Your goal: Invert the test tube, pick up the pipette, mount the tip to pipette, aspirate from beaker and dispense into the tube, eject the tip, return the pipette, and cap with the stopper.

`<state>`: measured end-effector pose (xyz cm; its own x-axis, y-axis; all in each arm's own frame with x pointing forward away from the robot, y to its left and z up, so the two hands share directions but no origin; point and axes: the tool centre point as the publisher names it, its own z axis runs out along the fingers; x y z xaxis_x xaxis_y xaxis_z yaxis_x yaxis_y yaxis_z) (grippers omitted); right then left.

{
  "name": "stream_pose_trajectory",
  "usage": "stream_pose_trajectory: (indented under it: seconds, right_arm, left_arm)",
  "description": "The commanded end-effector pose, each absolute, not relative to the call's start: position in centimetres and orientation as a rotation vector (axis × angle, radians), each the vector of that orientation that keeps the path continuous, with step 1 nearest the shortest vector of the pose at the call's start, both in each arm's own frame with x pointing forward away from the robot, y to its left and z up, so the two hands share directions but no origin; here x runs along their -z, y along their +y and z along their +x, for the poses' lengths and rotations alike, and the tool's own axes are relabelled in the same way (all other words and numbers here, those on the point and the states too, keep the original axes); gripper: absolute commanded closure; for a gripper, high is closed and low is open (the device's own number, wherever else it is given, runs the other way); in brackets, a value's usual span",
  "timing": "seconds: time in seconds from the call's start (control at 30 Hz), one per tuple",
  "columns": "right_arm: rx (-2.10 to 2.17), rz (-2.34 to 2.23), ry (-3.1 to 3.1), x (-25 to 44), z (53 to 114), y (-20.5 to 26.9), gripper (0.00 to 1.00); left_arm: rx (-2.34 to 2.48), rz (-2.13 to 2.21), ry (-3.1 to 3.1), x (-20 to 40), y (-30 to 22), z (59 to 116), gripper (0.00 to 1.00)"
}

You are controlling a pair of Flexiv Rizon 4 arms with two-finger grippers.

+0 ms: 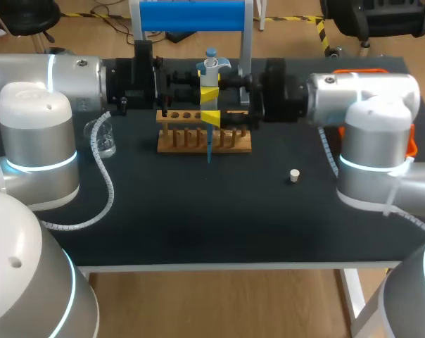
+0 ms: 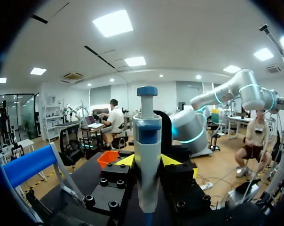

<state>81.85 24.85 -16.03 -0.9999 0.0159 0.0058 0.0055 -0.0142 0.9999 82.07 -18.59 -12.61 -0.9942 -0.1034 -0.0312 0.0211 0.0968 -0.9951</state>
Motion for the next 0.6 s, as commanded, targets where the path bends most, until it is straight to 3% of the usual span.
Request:
stream_pose_trajectory:
  seconds: [0.03, 0.1, 0.2, 0.27, 0.33, 0.37, 0.47, 0.6]
  right_arm:
    - [-2.225, 0.039, 2.199, 16.16, 81.88, 25.28, 0.21]
    - [-2.225, 0.047, 2.196, 16.18, 81.91, 25.36, 0.21]
    - [-2.223, 0.053, 2.190, 16.21, 81.93, 25.49, 0.33]
    - [-2.224, 0.059, 2.183, 16.23, 81.93, 25.54, 0.29]
    - [-2.220, 0.067, 2.177, 16.25, 81.94, 25.59, 0.15]
    - [-2.222, 0.068, 2.175, 16.24, 81.95, 25.60, 0.17]
    - [-2.222, 0.076, 2.167, 16.23, 82.00, 25.63, 0.53]
    - [-2.222, 0.086, 2.164, 16.21, 82.07, 25.65, 0.56]
  left_arm:
    - [2.049, -0.087, 2.254, 12.59, -18.65, 82.07, 1.00]
    - [2.049, -0.087, 2.254, 12.59, -18.65, 82.07, 1.00]
    - [2.049, -0.087, 2.254, 12.59, -18.65, 82.07, 1.00]
    - [2.049, -0.087, 2.254, 12.59, -18.65, 82.07, 1.00]
    - [2.049, -0.087, 2.254, 12.59, -18.65, 82.07, 1.00]
    - [2.049, -0.087, 2.254, 12.59, -18.65, 82.07, 1.00]
    - [2.049, -0.087, 2.254, 12.59, -18.65, 82.07, 1.00]
    - [2.049, -0.087, 2.254, 12.59, -18.65, 82.07, 1.00]
